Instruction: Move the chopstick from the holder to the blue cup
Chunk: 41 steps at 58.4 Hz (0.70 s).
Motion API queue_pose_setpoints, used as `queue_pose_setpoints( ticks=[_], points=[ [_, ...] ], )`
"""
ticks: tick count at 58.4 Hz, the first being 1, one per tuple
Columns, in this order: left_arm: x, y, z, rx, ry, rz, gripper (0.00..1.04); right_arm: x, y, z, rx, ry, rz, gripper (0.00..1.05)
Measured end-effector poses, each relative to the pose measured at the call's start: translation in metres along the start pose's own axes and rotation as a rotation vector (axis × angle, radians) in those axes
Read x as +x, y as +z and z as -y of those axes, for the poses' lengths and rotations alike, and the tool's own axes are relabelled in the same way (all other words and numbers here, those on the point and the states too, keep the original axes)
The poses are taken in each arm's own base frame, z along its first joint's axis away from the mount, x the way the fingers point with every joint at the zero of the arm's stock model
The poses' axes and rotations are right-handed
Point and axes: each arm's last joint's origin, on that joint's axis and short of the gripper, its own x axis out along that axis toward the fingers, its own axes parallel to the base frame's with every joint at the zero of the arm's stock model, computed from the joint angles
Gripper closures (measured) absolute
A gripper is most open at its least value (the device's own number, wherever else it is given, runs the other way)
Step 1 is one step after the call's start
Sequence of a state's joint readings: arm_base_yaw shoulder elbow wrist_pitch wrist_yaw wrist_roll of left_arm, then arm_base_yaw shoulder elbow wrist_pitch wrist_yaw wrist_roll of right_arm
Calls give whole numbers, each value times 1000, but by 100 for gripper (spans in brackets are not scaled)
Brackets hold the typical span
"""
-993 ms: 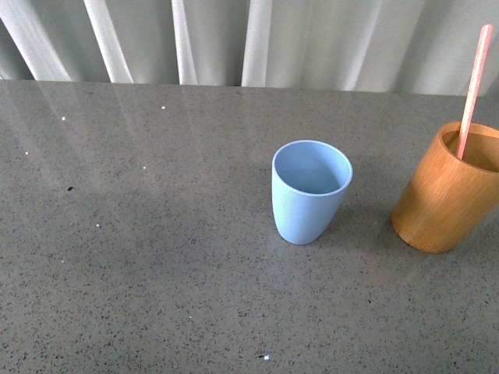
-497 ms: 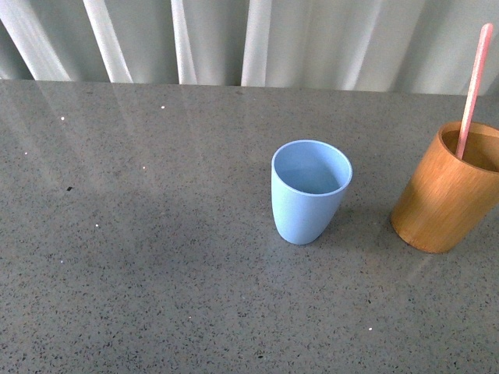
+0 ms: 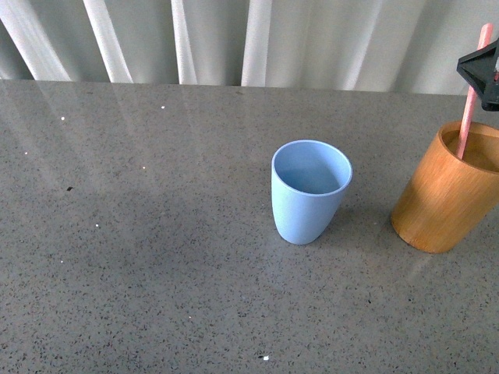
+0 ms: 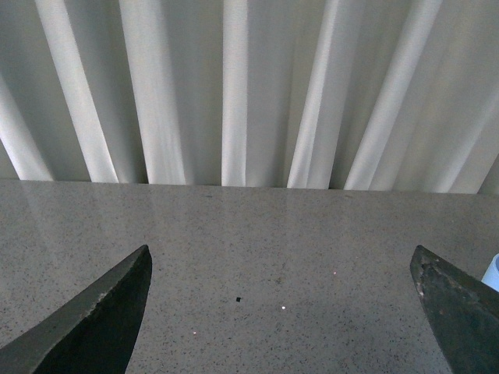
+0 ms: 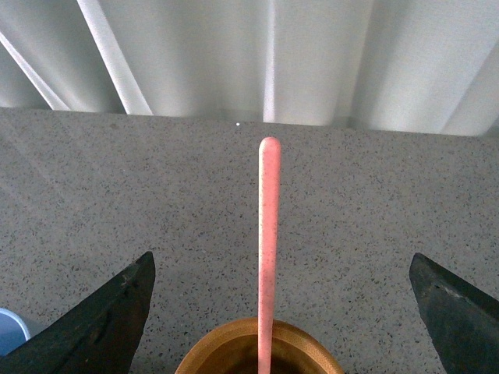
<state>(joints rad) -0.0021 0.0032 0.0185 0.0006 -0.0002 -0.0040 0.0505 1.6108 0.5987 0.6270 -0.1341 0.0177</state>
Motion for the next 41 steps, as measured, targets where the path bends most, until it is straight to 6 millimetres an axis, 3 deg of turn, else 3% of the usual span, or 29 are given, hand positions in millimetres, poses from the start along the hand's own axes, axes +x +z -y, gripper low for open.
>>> queue_pose_setpoints(
  ticks=[30,35,41],
  points=[
    [0,0,0,0,0,0,7,35,1,-1,10,23,-12,10],
    [0,0,0,0,0,0,7,41,1,-2,9,23,-12,20],
    [0,0,0,0,0,0,7,44,3,-4,9,30,-9,39]
  ],
)
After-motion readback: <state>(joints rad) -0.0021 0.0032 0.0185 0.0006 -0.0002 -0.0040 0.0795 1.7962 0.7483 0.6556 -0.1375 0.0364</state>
